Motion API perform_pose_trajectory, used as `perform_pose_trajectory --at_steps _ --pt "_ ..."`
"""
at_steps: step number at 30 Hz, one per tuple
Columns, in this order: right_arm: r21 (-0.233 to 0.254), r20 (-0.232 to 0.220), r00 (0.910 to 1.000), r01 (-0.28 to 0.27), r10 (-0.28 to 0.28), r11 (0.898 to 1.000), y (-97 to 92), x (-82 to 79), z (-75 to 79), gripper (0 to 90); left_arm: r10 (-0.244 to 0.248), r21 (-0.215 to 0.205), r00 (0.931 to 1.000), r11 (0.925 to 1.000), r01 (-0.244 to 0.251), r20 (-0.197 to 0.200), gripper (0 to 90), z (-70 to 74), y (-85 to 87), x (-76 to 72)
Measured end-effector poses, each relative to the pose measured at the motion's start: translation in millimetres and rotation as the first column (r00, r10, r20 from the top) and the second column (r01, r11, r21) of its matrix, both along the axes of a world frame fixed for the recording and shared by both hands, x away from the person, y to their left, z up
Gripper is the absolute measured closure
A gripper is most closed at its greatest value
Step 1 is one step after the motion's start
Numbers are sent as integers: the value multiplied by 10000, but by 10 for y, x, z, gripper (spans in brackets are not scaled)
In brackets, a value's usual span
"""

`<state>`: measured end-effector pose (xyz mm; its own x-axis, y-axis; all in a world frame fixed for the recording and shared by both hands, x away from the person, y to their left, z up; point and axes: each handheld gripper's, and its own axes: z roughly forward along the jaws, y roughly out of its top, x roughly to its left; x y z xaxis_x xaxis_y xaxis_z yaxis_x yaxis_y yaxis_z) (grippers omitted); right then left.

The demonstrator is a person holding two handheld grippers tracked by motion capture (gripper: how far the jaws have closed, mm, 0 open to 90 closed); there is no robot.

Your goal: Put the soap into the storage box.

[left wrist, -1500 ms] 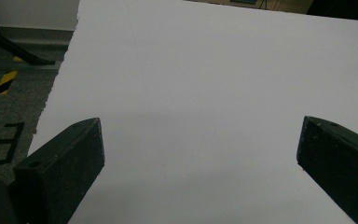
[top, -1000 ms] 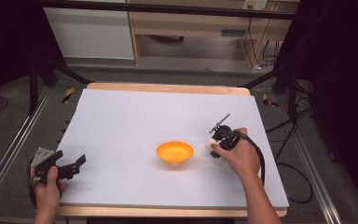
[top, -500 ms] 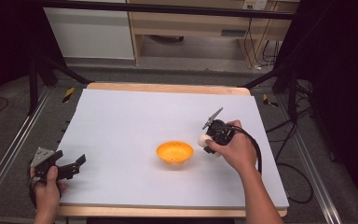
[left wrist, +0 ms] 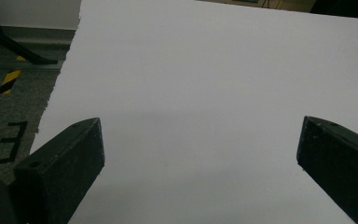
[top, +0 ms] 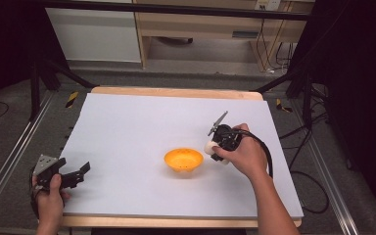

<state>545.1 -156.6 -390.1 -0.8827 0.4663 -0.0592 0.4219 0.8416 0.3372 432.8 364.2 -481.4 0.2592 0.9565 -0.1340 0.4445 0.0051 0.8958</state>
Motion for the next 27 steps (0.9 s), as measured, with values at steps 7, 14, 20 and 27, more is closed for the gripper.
perform_pose_trajectory --at_steps 7,14,20,27 --pt "-61 -368 9992 -184 182 9998 79 -3 -20 499 13 -40 10000 10000 -12 59 4 0 0 -5" --pt "2 -416 9981 -449 449 9990 217 16 14 499 -2 -17 10000 10000 2 34 4 -1 -3 0" --pt "-7 -453 9961 -761 759 9971 370 17 52 499 24 -64 9999 10000 -24 105 4 0 2 -11" --pt "-47 -492 9931 -1068 1064 9943 485 16 62 498 -19 -60 10000 10000 20 87 4 0 9 -10"
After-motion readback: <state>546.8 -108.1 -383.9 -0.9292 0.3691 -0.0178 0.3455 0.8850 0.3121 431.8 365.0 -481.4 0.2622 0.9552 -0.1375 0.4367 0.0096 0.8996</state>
